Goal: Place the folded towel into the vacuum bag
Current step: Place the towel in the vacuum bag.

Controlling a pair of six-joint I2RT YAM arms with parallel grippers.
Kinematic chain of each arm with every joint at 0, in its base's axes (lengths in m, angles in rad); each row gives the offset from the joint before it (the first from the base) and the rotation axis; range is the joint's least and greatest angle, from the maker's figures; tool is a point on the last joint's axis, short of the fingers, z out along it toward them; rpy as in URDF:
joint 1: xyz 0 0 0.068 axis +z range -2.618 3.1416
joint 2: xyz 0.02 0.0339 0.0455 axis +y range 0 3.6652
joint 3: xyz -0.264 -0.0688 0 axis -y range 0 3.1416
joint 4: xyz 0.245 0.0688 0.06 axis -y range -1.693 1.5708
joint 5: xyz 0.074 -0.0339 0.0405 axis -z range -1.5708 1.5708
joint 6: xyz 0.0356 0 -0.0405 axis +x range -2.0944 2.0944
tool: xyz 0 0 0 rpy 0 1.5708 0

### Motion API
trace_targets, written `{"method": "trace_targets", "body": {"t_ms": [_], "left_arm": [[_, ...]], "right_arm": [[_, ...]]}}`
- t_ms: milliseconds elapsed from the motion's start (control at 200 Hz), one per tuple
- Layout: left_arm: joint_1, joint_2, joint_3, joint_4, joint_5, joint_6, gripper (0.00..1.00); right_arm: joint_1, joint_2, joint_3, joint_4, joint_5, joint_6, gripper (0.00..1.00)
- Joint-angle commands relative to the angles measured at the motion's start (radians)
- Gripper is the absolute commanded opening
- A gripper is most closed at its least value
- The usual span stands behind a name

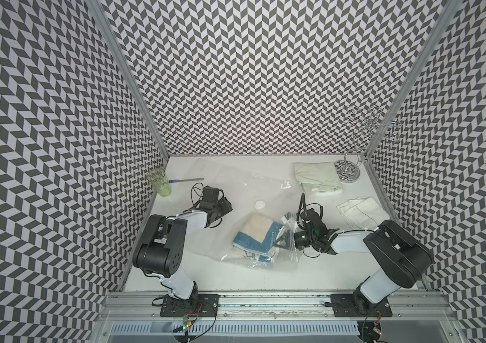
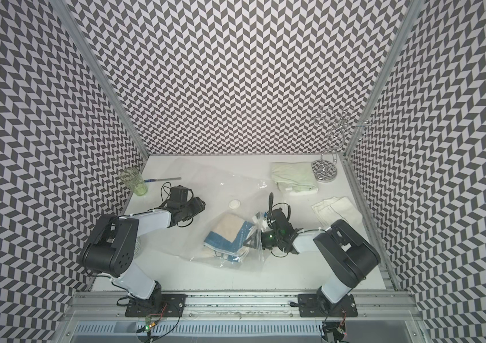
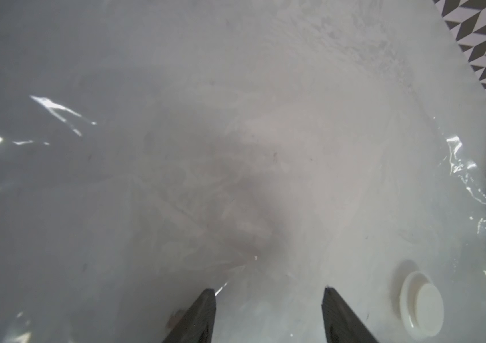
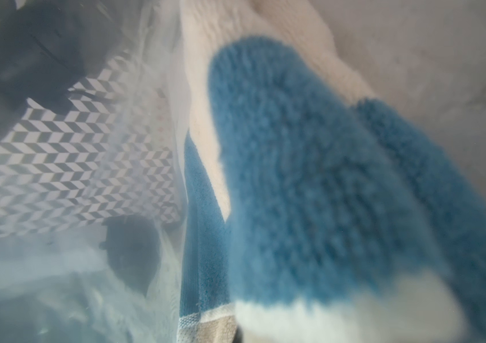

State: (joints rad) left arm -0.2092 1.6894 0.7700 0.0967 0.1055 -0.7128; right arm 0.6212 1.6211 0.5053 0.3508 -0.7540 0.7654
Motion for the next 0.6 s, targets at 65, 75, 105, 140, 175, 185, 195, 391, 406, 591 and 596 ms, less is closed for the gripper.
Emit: {"method": "trace_targets", "body": {"t_ms": [65,75,105,140,175,185,195,391,406,591,596], "left_arm": [[-0.012,0.131,-0.003,0.016,0.039,-0.039,0.59],[-0.014,0.135,0.001,0.017,0.039,-0.038,0.59],[-0.022,0.147,0.009,0.019,0.04,-0.036,0.58],[-0.03,0.162,0.022,0.025,0.049,-0.033,0.58],[-0.041,0.178,0.036,0.029,0.058,-0.03,0.57],[-0.045,0.182,0.04,0.029,0.06,-0.029,0.57],[-0.048,0.189,0.046,0.028,0.063,-0.027,0.57],[-0.13,0.329,0.21,-0.007,0.104,0.009,0.56],[-0.133,0.346,0.227,-0.012,0.107,0.014,0.56],[-0.157,0.528,0.414,-0.058,0.157,0.046,0.54],[-0.159,0.531,0.418,-0.059,0.158,0.047,0.54]], "right_arm": [[0.047,-0.044,-0.061,0.09,0.032,0.08,0.0],[0.049,-0.047,-0.063,0.09,0.034,0.083,0.0],[0.056,-0.054,-0.069,0.088,0.039,0.091,0.0],[0.062,-0.064,-0.077,0.086,0.041,0.1,0.0],[0.067,-0.075,-0.086,0.086,0.042,0.111,0.0],[0.068,-0.08,-0.09,0.086,0.044,0.115,0.0],[0.069,-0.084,-0.093,0.086,0.045,0.117,0.0],[0.092,-0.134,-0.113,0.071,0.055,0.164,0.0],[0.093,-0.134,-0.111,0.071,0.056,0.166,0.0],[0.1,-0.091,-0.081,0.118,0.061,0.213,0.0],[0.101,-0.089,-0.081,0.119,0.061,0.215,0.0]]}}
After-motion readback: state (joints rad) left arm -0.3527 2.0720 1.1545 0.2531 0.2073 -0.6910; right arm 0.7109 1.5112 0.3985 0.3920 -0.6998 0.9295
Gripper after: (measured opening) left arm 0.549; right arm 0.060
